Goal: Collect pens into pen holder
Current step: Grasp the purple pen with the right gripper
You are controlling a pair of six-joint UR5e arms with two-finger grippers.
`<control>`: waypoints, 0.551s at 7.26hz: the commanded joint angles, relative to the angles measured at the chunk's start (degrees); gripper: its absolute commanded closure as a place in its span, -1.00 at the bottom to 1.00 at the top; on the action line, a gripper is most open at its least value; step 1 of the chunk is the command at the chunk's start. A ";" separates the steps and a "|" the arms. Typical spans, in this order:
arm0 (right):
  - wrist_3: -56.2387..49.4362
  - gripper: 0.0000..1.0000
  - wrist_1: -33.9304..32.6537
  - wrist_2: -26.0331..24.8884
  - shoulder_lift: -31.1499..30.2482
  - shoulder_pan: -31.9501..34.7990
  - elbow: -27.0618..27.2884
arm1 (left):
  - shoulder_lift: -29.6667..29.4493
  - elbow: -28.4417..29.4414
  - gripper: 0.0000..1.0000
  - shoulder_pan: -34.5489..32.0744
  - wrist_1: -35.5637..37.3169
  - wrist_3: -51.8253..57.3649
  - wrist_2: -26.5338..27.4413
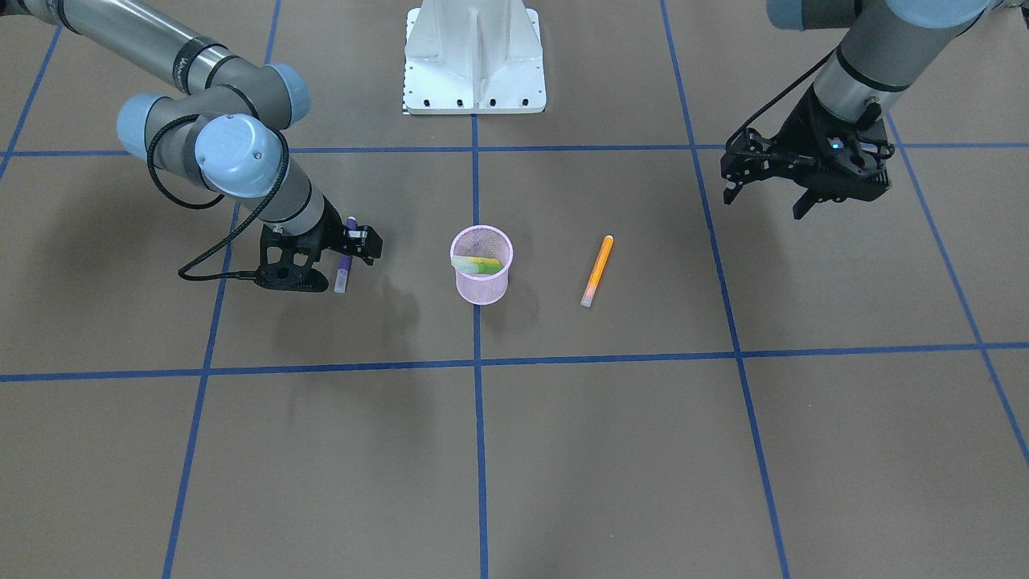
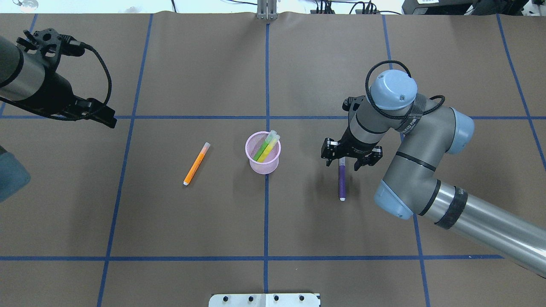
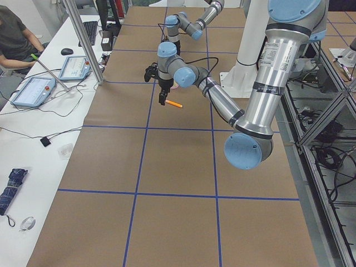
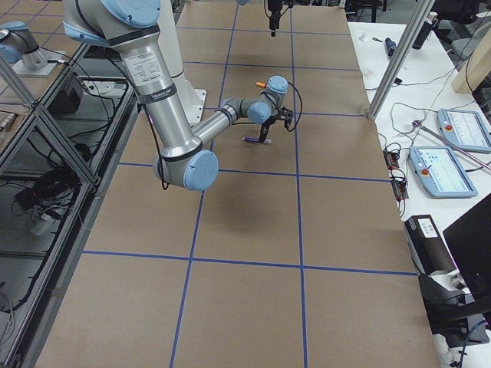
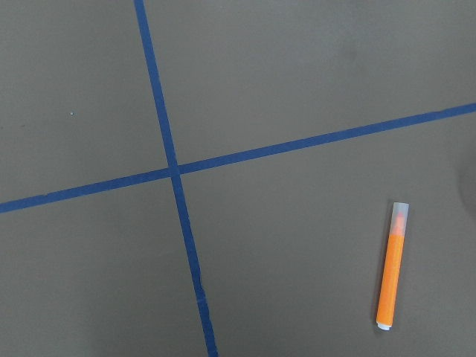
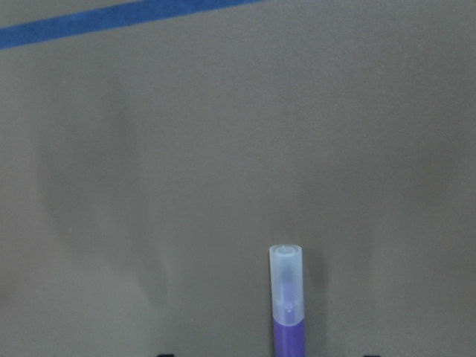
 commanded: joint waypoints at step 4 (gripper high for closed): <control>0.18 -0.02 0.09 0.07 0.22 -0.56 -1.48 | 0.06 -0.76 -0.98 -0.11 -0.11 0.01 0.14</control>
